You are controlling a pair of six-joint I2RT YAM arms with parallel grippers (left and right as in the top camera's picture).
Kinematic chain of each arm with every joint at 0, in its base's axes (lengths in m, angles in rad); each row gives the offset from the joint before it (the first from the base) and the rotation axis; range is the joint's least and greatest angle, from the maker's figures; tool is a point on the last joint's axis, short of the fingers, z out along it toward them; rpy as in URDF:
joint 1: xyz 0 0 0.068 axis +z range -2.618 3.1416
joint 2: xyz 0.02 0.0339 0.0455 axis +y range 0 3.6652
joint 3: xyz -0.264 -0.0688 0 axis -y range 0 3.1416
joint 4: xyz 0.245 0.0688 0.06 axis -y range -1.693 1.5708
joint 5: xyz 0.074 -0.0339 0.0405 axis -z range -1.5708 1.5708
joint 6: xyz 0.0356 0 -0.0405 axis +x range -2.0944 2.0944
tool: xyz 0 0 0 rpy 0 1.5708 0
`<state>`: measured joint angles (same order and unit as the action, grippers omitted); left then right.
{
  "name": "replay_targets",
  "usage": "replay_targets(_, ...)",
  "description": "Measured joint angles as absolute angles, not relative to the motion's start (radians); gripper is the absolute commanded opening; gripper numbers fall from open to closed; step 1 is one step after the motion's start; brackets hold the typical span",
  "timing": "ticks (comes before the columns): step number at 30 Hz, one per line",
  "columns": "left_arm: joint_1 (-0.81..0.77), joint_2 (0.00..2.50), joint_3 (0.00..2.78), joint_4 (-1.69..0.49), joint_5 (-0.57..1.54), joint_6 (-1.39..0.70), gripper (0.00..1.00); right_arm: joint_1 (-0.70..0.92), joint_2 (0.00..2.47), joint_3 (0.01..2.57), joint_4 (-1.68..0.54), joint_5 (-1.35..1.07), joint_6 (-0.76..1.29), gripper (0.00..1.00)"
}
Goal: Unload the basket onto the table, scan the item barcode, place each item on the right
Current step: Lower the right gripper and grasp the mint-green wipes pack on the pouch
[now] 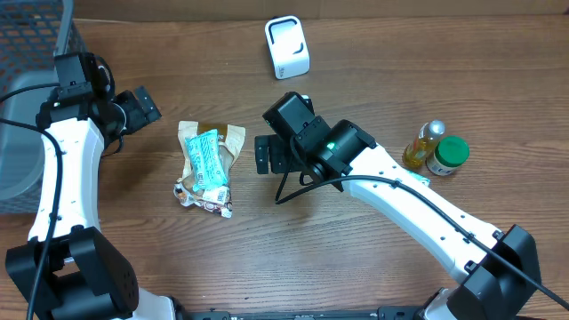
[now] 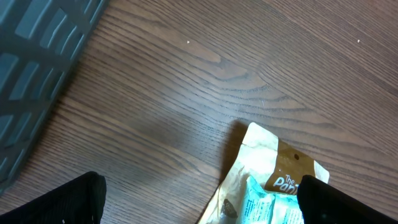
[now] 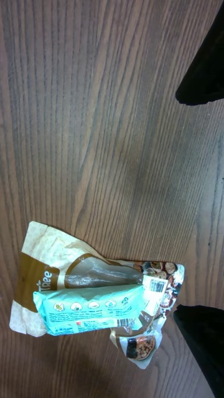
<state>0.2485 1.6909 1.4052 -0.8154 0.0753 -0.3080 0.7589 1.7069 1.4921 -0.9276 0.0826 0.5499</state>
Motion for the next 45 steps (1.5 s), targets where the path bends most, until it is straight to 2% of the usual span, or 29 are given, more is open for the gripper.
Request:
replay_targets(25, 0.249, 1.691, 1.405, -0.815, 0.075, -0.308, 1.00, 0.759, 1.707, 1.492, -0.879, 0.081, 0.550, 1.00)
replay_targets(27, 0.249, 1.691, 1.405, -0.815, 0.075, -0.308, 1.00, 0.759, 1.708, 1.492, -0.831, 0.071, 0.550, 0.95)
replay_targets(29, 0.249, 1.691, 1.406, -0.815, 0.075, -0.308, 1.00, 0.759, 1.709, 1.492, -0.781, 0.055, 0.551, 0.86)
replay_targets(36, 0.249, 1.691, 1.405, -0.815, 0.075, -0.308, 1.00, 0.759, 1.754, 1.492, -0.565, 0.004, 0.550, 0.70)
replay_targets(38, 0.249, 1.691, 1.406, -0.815, 0.075, -0.308, 0.99, 0.759, 1.792, 1.492, -0.522, -0.012, 0.554, 0.61)
replay_targets(40, 0.249, 1.691, 1.406, -0.815, 0.075, -0.308, 1.00, 0.759, 1.853, 1.492, -0.506, -0.044, 0.546, 0.60)
replay_targets(45, 0.249, 1.691, 1.405, -0.815, 0.075, -0.308, 1.00, 0.765, 1.968, 1.491, -0.426, -0.127, 0.552, 0.48)
